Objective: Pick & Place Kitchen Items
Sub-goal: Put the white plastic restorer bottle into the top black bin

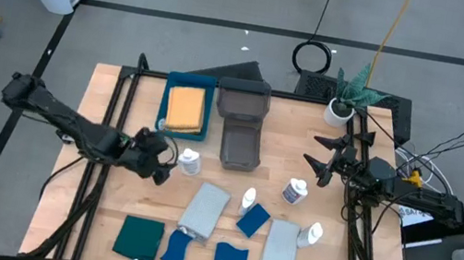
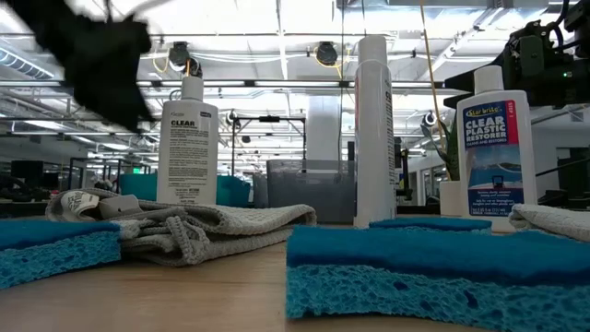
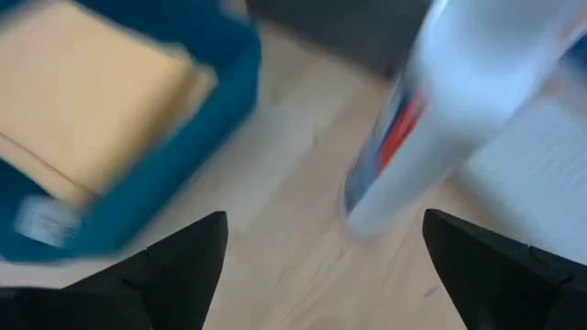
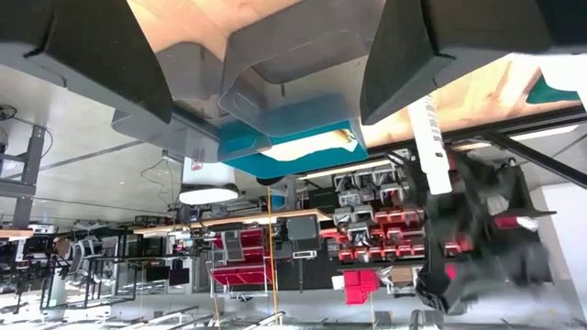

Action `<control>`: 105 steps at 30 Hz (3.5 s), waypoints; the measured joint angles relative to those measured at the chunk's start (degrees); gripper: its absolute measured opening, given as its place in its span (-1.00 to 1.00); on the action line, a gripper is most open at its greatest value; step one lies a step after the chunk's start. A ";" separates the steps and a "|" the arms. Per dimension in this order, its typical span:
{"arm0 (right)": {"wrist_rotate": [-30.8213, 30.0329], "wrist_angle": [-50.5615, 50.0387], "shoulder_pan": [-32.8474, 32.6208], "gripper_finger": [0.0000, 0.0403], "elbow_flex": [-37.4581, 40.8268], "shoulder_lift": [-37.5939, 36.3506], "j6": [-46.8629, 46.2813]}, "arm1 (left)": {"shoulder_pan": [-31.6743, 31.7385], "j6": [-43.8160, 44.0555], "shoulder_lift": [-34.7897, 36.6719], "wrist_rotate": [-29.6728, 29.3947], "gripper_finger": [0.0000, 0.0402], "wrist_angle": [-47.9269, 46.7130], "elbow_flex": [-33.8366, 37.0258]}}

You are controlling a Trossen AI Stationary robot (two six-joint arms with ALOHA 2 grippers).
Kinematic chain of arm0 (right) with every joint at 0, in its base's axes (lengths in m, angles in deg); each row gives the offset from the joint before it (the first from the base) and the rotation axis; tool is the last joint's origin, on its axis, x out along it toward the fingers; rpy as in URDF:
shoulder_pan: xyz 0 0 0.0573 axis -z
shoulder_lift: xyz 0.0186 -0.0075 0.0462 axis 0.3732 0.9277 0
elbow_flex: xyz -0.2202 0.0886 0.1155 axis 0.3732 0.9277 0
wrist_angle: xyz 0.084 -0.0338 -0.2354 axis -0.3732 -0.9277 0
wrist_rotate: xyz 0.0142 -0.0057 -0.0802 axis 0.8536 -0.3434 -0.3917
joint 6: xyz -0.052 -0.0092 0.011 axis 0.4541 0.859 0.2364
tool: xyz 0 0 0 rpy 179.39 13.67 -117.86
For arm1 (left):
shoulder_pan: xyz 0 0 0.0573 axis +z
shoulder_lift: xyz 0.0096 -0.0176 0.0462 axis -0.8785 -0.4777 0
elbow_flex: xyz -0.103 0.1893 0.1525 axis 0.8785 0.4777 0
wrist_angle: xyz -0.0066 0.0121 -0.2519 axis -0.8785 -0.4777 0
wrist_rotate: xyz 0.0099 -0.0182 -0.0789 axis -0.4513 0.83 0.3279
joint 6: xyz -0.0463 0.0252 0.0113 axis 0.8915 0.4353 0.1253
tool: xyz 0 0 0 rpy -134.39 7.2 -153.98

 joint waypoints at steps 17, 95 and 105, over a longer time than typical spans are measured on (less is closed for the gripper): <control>0.00 0.00 0.00 0.66 0.01 -0.02 0.02 | 0.21 -20.76 -11.95 -2.29 0.74 52.85 21.11; 27.01 36.90 7.10 0.66 -38.89 73.90 4.37 | 28.16 -47.79 -27.13 21.56 -0.42 34.09 -13.48; 28.63 42.85 6.47 0.65 -48.41 90.38 -0.10 | 28.16 -47.40 -27.13 21.44 -0.42 34.01 -13.48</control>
